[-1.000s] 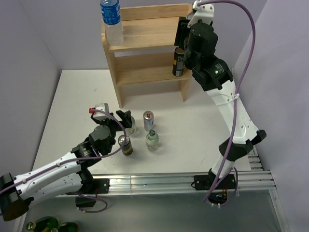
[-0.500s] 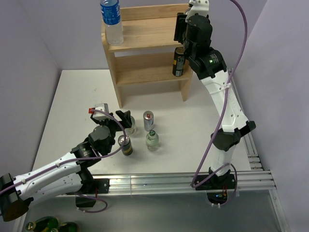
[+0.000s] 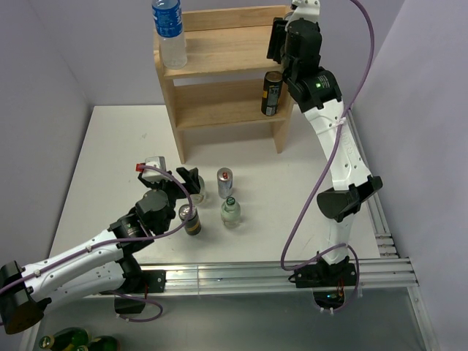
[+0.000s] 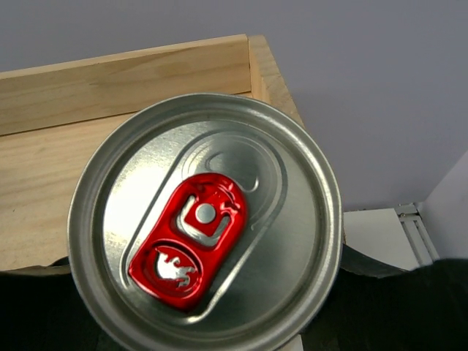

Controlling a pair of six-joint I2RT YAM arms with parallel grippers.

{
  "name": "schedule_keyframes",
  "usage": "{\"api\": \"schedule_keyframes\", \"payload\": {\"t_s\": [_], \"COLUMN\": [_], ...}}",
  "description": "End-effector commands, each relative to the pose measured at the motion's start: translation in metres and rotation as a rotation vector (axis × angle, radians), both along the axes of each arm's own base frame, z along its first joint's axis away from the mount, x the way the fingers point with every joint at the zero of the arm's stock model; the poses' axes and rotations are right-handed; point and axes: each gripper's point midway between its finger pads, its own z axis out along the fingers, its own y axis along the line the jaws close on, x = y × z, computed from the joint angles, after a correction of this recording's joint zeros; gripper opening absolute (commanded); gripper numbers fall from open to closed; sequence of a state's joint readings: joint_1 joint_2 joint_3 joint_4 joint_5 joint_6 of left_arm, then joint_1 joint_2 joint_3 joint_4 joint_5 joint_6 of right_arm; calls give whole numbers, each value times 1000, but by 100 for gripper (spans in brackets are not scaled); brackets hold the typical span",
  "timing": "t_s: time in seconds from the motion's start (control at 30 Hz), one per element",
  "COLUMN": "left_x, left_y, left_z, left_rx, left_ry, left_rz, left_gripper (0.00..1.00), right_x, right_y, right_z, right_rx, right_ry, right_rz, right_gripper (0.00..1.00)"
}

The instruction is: Place and organize the beverage onto the shelf

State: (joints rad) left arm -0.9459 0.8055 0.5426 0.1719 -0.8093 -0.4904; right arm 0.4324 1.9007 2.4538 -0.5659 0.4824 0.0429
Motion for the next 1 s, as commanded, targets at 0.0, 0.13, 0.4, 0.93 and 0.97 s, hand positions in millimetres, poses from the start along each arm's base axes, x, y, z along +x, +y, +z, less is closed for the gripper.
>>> {"api": "schedule_keyframes", "payload": {"t_s": [0.0, 0.13, 0.4, 0.93, 0.97], "left_x": [1, 0, 0, 1, 1], "left_y": [0, 1, 2, 2, 2], "left_z": [1, 1, 2, -1, -1], "left_rx": [-3, -2, -5, 5, 5], "left_ry": [-5, -6, -8, -4, -4], "left_rz": [0, 3, 4, 10, 9], "left_gripper": [95, 95, 96, 96, 96], "right_x": [-3, 3, 7, 12, 12], "right_y": [-7, -5, -5, -6, -6], "right_z": [39, 30, 21, 7, 5], "right_rx": [67, 65, 63, 59, 57], "right_ry": [-119, -100, -82, -59, -55], "right_rz": [1, 3, -5, -25, -25], "right_gripper": [4, 27, 79, 89, 89]}}
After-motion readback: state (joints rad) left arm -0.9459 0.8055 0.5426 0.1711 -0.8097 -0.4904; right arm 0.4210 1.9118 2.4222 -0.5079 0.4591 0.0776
